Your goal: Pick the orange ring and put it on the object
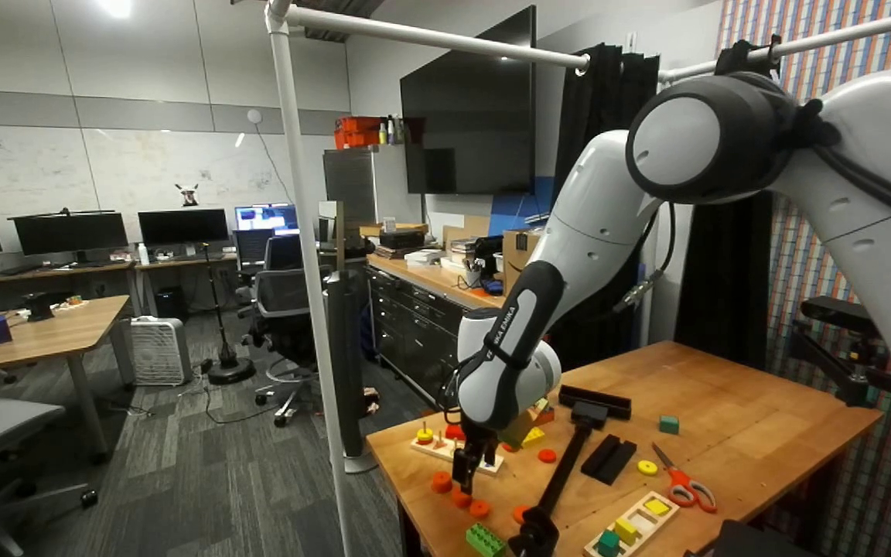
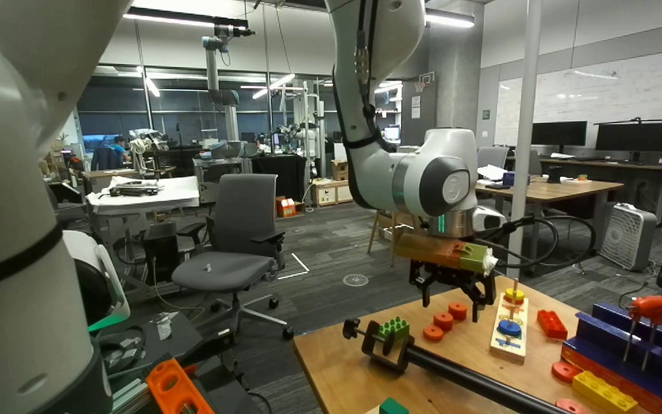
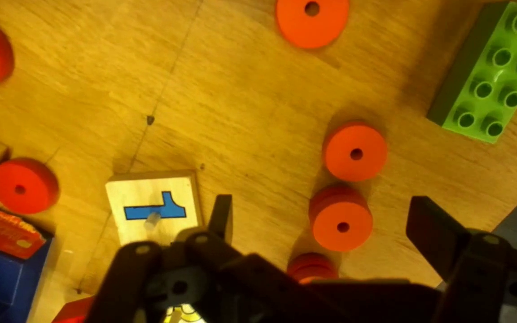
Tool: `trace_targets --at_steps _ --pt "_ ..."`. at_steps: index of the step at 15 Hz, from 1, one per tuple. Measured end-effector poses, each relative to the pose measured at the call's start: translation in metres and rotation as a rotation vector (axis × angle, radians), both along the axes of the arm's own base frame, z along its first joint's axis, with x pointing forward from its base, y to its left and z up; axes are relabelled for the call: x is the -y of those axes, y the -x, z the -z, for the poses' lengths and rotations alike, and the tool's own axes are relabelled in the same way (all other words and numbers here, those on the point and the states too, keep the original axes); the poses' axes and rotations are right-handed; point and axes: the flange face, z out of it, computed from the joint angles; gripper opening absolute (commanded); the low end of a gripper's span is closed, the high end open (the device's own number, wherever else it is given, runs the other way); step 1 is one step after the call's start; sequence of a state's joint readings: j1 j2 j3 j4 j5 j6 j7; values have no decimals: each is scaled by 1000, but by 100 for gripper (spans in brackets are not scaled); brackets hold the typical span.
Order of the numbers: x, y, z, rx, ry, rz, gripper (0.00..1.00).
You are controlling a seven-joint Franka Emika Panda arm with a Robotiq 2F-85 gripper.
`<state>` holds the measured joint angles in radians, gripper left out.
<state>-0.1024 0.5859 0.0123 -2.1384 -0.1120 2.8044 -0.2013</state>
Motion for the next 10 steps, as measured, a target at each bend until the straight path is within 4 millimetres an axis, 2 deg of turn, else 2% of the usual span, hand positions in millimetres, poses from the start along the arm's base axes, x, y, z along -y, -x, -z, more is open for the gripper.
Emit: trace_targets --at_steps 10 --pt "-1 -24 16 -51 -91 31 100"
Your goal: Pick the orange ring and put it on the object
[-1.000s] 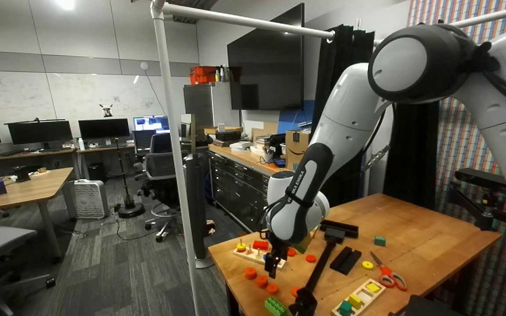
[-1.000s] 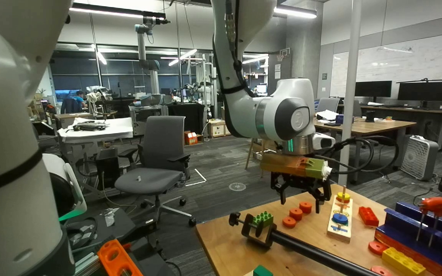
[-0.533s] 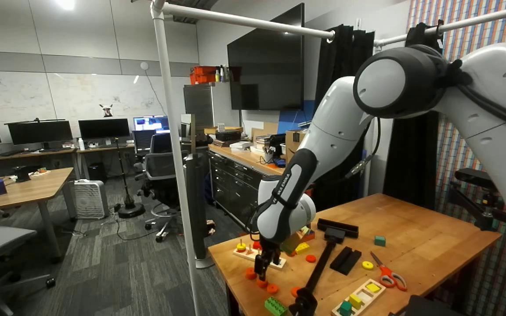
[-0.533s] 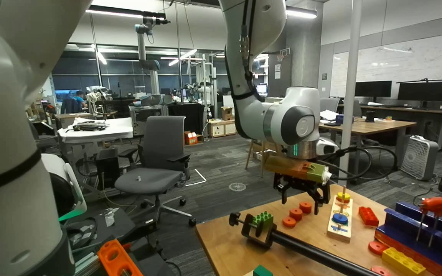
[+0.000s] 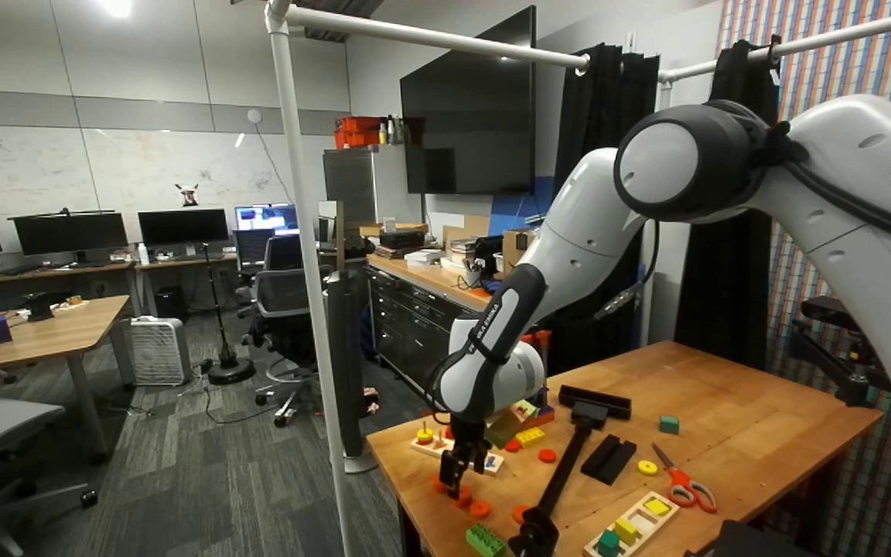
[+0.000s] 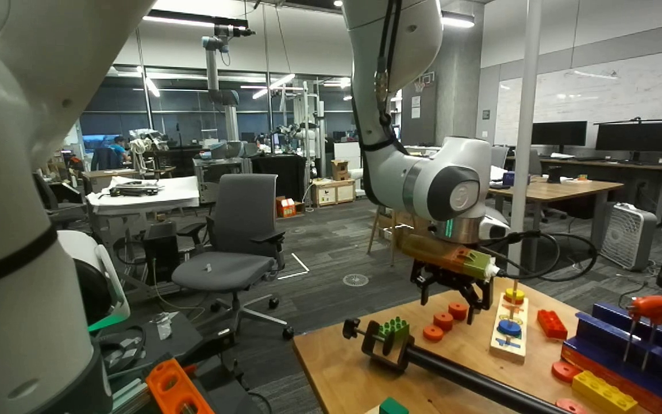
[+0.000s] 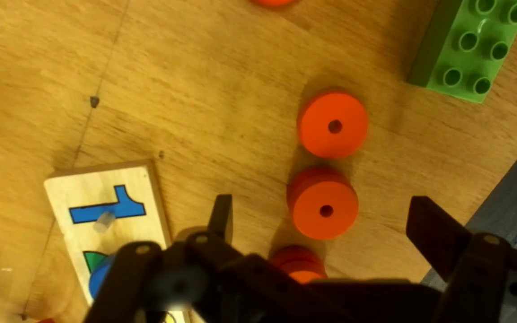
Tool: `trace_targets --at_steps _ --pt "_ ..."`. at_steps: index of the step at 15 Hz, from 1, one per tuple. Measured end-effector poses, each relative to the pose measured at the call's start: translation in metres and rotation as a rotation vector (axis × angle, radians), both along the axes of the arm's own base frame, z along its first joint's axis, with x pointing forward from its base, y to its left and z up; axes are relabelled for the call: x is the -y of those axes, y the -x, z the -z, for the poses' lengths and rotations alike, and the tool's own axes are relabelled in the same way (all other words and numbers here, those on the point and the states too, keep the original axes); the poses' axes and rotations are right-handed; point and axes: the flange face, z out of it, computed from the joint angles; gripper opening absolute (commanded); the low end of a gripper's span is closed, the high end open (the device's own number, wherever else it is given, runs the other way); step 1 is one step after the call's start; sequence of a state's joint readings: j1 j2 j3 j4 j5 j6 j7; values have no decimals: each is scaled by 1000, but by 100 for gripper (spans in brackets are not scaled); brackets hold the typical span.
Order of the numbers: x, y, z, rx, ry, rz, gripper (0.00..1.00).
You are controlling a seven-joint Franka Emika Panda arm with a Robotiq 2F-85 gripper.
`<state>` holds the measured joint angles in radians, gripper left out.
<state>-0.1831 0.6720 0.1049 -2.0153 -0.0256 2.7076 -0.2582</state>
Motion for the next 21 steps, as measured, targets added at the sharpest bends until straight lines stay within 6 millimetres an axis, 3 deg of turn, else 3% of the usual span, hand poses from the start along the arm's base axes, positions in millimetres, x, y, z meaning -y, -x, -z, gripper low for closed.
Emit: trace_targets --at_steps 11,21 --pt "5 -10 17 -51 -20 -2 100" --pt "2 -18 16 -48 -21 -10 100"
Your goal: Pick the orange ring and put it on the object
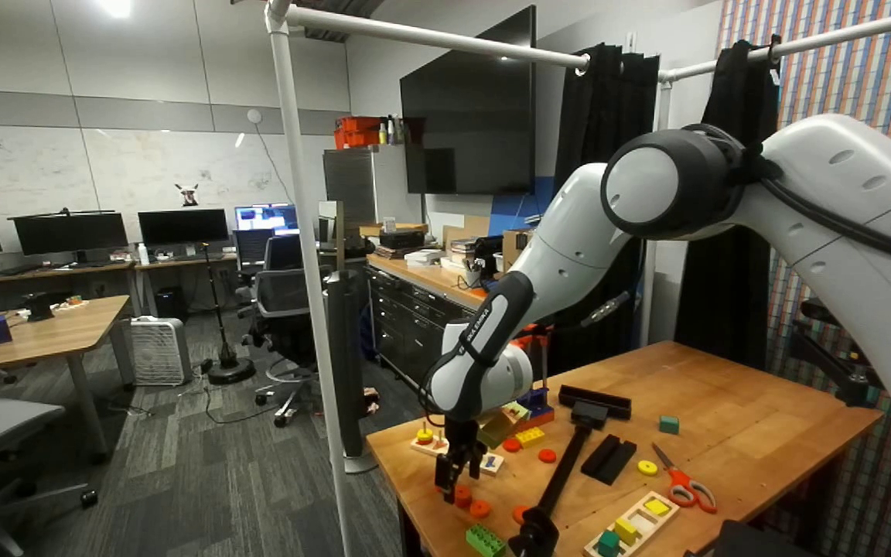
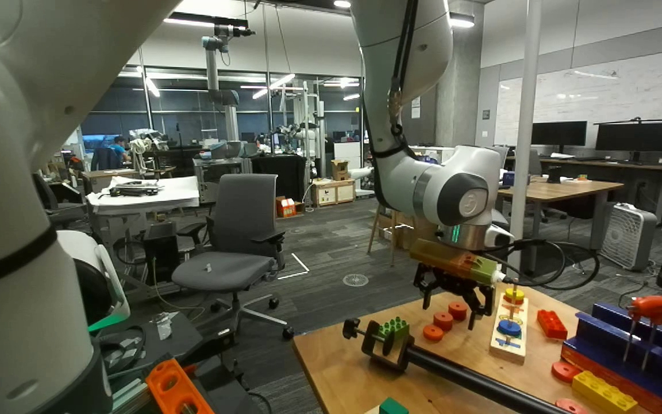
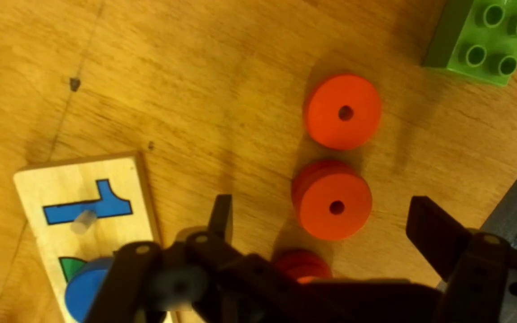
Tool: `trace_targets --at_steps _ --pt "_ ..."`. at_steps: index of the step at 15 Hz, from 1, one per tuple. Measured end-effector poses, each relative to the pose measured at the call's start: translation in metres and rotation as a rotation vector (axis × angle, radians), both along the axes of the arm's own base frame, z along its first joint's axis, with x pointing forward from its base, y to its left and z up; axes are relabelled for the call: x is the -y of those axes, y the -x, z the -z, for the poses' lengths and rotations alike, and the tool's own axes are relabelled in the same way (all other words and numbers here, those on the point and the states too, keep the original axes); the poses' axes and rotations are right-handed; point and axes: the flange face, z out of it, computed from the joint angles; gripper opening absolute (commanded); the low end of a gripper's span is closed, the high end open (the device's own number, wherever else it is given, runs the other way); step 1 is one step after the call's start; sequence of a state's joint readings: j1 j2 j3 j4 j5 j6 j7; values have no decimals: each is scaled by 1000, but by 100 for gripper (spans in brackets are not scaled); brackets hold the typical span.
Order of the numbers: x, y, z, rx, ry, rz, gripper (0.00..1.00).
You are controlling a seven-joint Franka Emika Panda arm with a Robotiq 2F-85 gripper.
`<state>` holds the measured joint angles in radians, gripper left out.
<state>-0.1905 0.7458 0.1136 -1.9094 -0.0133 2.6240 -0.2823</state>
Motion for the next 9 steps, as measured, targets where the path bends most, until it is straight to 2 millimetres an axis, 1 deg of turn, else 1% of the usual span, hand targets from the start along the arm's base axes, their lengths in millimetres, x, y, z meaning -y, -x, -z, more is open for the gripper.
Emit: trace_targets --at_steps 3,4,5,6,7,8,9 --pt "0 -1 0 -2 0 -1 100" --pt "0 -1 0 -2 0 -1 75" --pt "0 -1 0 -3 0 -1 72" --pt "0 -1 0 -3 0 -1 66" --pt "0 -1 0 -3 0 -1 58" --pt "0 -1 0 -3 0 -1 49" --pt "0 -1 0 -3 0 -1 42"
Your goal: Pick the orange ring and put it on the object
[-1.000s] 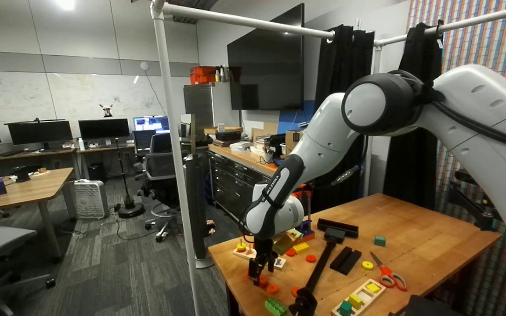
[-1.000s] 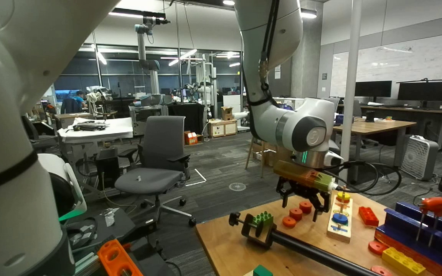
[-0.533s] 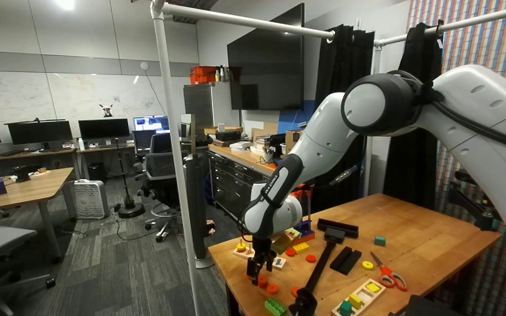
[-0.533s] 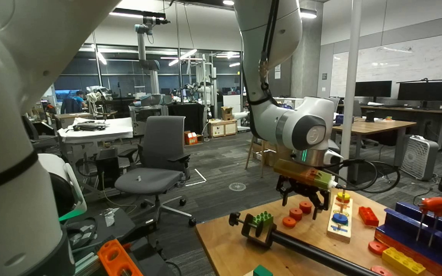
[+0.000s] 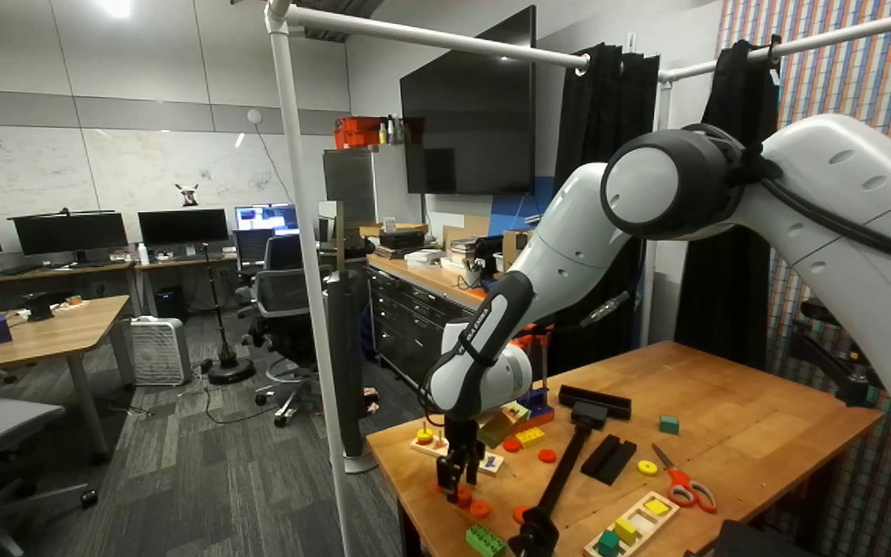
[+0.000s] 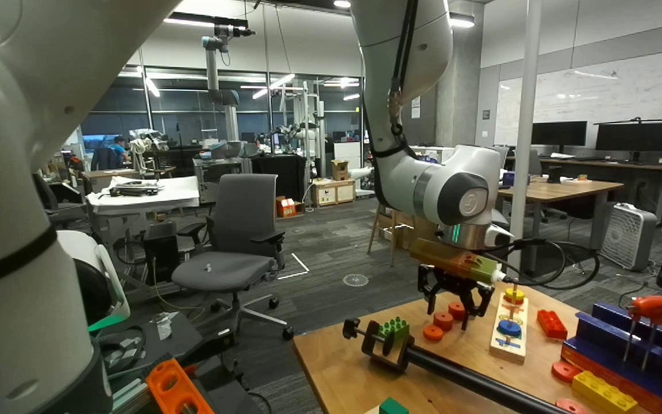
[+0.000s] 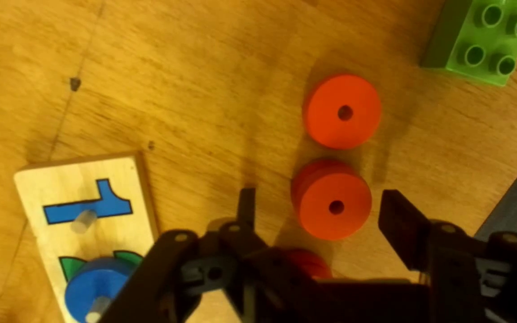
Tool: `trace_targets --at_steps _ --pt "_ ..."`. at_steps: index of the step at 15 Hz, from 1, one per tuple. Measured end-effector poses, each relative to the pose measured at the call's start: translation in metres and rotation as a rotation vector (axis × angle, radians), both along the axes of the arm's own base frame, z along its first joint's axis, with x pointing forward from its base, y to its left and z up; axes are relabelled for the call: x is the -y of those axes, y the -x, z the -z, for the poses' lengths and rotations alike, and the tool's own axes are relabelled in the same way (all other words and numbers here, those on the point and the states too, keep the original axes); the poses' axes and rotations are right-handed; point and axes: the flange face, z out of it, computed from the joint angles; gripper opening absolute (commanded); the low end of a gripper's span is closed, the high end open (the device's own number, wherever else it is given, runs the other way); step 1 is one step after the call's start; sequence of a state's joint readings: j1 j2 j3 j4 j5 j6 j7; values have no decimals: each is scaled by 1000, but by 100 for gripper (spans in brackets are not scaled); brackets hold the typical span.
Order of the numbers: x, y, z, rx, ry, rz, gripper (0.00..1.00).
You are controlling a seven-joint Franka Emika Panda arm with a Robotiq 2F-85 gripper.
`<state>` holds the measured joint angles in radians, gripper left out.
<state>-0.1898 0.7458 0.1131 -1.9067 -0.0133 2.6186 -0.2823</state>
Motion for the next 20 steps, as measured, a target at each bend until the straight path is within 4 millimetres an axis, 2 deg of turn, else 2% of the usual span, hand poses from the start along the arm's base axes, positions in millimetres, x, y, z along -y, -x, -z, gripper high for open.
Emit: trace_targets --at_steps 3,5,13,20 --pt "0 0 0 0 0 -1 20" --pt "-1 -1 -2 4 1 -1 24" --pt "1 -2 -4 4 37 -6 24" --pt "4 -8 -23 30 101 3 24"
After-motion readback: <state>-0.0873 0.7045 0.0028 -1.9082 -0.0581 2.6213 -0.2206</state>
